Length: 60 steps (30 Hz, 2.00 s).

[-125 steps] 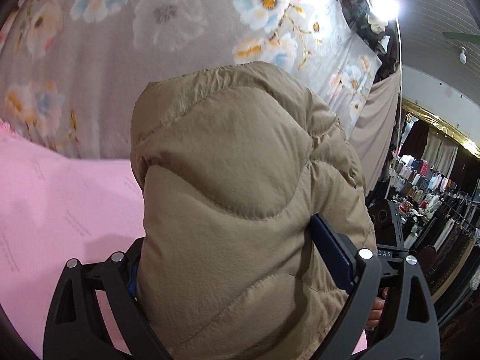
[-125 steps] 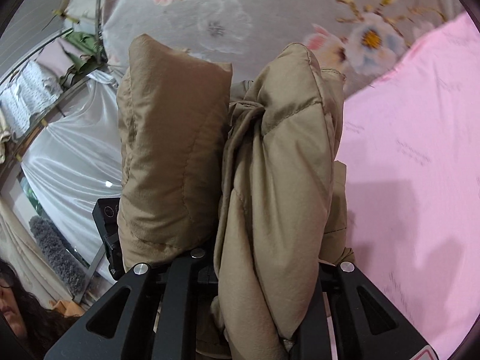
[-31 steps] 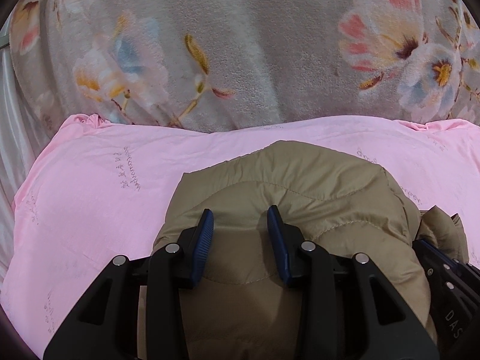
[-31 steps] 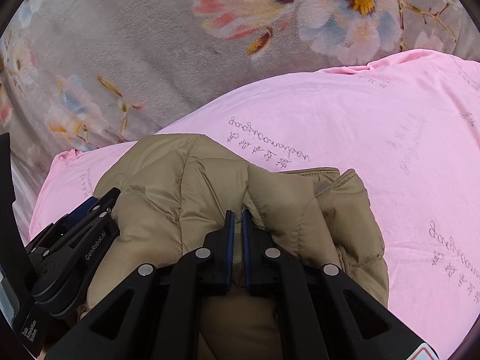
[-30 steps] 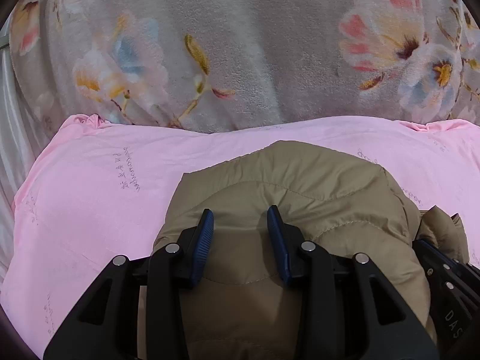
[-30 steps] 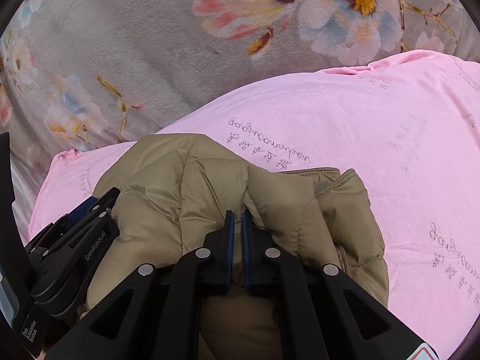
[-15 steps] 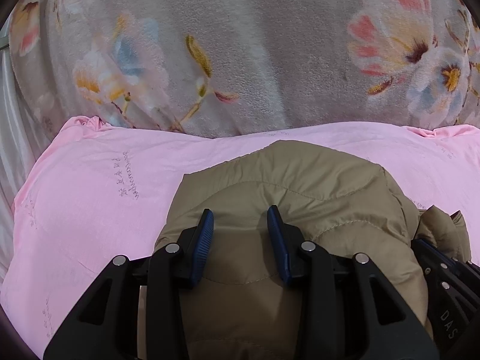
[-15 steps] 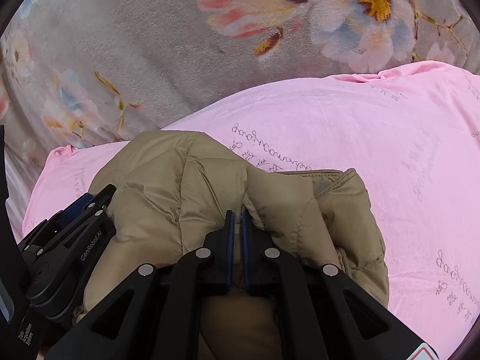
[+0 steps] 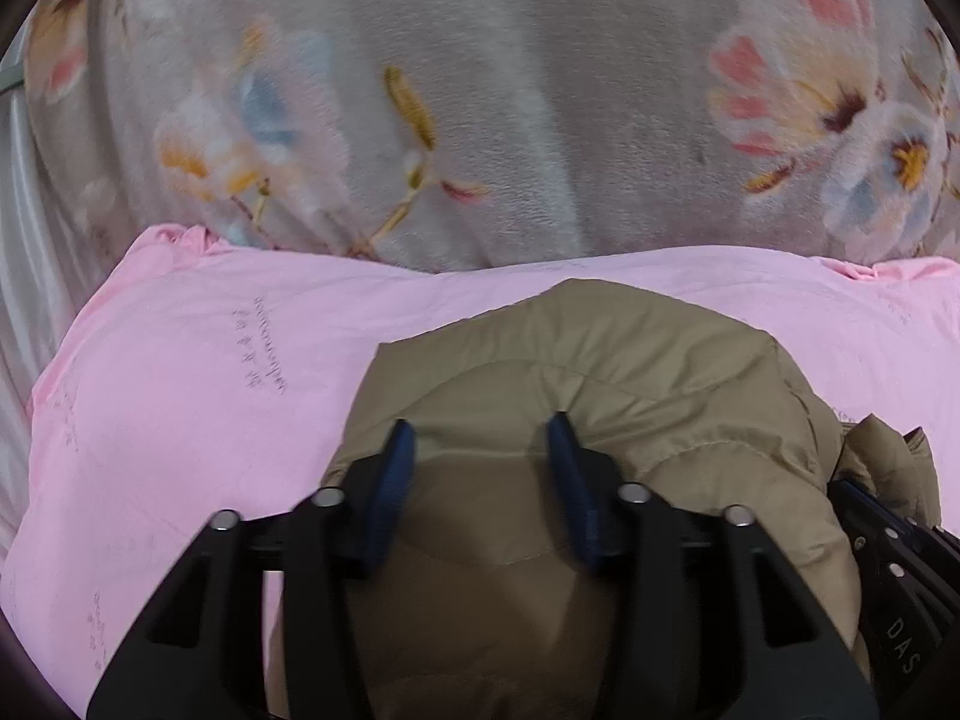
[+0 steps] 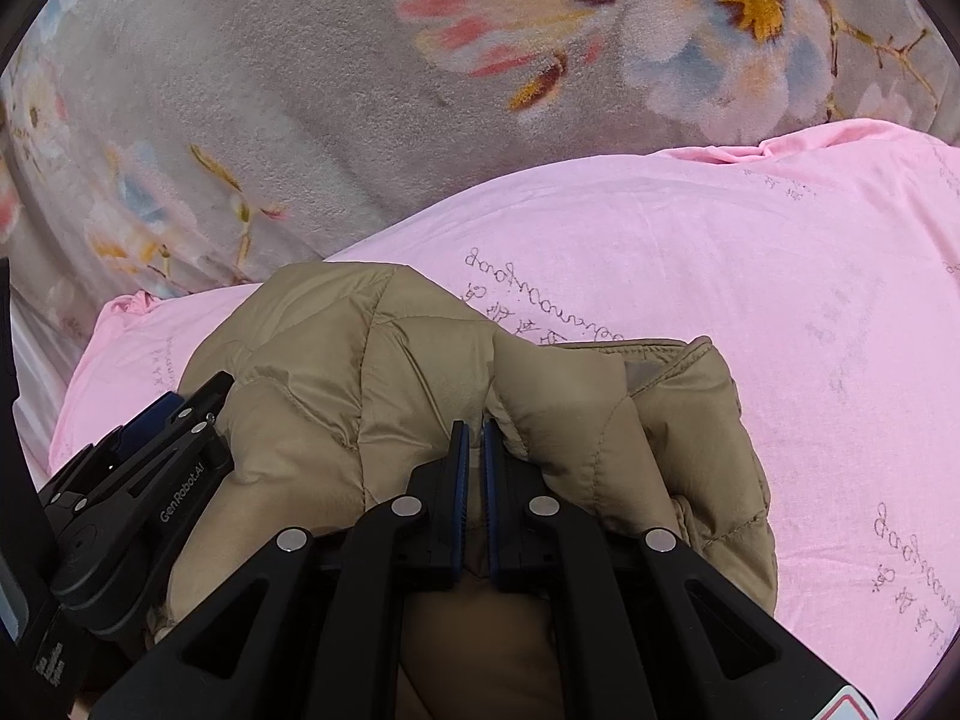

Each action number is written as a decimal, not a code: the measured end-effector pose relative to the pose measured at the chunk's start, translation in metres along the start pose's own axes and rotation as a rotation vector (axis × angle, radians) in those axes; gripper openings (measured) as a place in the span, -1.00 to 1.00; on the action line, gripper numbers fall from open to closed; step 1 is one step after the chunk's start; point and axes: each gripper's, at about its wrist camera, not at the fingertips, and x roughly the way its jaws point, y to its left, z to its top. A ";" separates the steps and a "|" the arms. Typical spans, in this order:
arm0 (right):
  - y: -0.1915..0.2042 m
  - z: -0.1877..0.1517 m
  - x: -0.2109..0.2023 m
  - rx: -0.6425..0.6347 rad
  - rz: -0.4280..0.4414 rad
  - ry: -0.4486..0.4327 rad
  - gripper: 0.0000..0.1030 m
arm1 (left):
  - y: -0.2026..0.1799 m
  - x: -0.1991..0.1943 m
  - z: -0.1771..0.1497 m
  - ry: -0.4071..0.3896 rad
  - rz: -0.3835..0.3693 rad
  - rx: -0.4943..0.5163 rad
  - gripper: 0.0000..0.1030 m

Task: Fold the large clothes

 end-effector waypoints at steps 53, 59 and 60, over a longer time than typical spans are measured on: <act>0.007 -0.219 -0.228 -0.221 -0.236 -0.131 0.69 | 0.052 -0.228 -0.203 0.033 0.017 -0.056 0.90; 0.008 -0.219 -0.230 -0.226 -0.236 -0.140 0.69 | 0.051 -0.230 -0.203 0.027 0.020 -0.053 0.90; 0.008 -0.219 -0.230 -0.226 -0.235 -0.140 0.69 | 0.051 -0.230 -0.203 0.026 0.021 -0.052 0.90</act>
